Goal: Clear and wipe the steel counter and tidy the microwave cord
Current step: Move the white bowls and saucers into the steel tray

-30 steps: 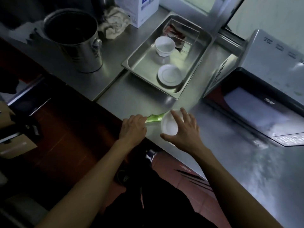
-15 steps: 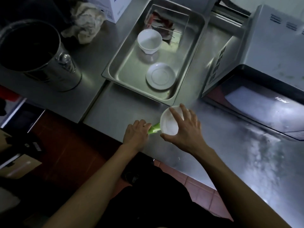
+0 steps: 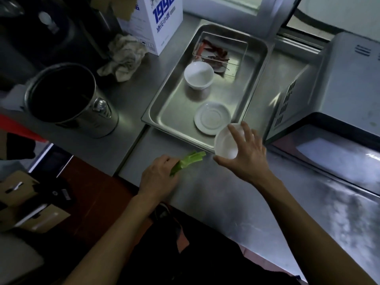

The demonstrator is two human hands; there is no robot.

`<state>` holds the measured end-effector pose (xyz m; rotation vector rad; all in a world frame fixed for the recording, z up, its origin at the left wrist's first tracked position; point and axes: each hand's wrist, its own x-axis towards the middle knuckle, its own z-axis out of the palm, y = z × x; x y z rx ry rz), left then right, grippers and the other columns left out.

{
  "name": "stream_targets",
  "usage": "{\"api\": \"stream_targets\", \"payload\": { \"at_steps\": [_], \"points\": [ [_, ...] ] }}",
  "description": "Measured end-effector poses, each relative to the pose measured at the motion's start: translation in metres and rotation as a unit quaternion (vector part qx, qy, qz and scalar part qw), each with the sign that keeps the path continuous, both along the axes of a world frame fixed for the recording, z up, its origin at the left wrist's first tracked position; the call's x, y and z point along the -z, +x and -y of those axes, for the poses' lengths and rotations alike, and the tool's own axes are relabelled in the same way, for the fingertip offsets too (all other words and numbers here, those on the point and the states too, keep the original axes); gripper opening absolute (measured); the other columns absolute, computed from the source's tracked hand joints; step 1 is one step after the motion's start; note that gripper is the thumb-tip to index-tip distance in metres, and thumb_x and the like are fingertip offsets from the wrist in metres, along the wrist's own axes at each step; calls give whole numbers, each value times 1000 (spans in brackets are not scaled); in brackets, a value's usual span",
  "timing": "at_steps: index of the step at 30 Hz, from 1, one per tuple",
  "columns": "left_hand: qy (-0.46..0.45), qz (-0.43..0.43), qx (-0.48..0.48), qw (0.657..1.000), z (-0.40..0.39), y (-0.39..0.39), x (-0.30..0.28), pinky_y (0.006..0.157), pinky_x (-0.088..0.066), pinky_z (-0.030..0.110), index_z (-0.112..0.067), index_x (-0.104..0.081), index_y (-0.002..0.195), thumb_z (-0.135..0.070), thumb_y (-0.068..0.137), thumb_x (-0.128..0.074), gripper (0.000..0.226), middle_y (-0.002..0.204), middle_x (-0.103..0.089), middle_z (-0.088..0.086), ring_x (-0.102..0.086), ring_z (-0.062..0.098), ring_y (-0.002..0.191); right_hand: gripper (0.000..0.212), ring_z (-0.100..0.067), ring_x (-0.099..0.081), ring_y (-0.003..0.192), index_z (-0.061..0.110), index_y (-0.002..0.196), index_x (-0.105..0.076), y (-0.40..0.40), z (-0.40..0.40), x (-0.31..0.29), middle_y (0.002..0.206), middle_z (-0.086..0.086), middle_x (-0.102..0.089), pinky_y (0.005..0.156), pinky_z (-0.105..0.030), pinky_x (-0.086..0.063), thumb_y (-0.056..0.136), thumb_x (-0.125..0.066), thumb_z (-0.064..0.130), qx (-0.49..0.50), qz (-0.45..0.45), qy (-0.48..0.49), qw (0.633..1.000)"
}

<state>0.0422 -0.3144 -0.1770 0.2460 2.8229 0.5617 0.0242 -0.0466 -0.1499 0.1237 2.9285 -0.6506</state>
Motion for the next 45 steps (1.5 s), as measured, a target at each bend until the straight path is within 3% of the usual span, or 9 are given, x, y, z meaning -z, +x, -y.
{"api": "stream_targets", "payload": {
  "at_steps": [5,11,19,22,30,38,45],
  "points": [
    [63,-24,-37,997,9,-41,-11,72,-53,42,-32,-60,117,-28,79,-59,38,104,-59,-3,-61,29,90,100,-35,-16,144,41,150,-23,-30,1,2,161,2,-11,106,-64,-31,67,-69,74,24,-5,3,1000],
    [109,-83,8,991,7,-108,-25,67,-50,35,-27,-65,115,-18,81,-66,34,103,-62,-1,-61,26,88,103,-35,-7,148,38,154,-18,-75,23,3,165,-2,-4,112,-60,-22,71,-68,72,24,-4,33,999],
    [107,-66,33,992,8,-187,-23,68,-45,31,-35,-63,114,-25,83,-59,33,103,-60,-6,-61,26,85,102,-39,-5,148,41,153,-16,-138,51,43,165,1,-2,115,-62,-20,70,-62,76,50,71,64,994],
    [125,-47,52,990,10,-208,-19,71,-51,36,-35,-62,115,-26,85,-57,32,102,-59,-7,-60,23,87,101,-39,-4,148,41,154,-14,-149,57,60,165,1,0,114,-63,-21,71,-63,75,62,105,77,990],
    [141,-23,110,984,8,-240,-7,68,-44,32,-30,-63,114,-22,87,-59,29,101,-59,-4,-56,20,83,105,-38,6,150,42,154,-9,-164,65,84,165,2,9,116,-65,-12,72,-65,73,94,158,62,981],
    [135,-14,146,980,4,-249,-4,65,-40,30,-21,-64,110,-19,90,-59,20,97,-59,-1,-55,19,81,109,-37,10,150,42,154,-5,-163,69,92,165,2,13,117,-66,-8,70,-67,75,101,154,57,981],
    [139,6,144,980,-5,-253,2,70,-42,31,-21,-63,121,-20,90,-58,31,105,-59,-1,-54,18,89,91,-30,9,152,37,154,-13,-156,68,75,166,0,6,119,-57,-10,82,-57,71,131,115,34,984]
  ]
}}
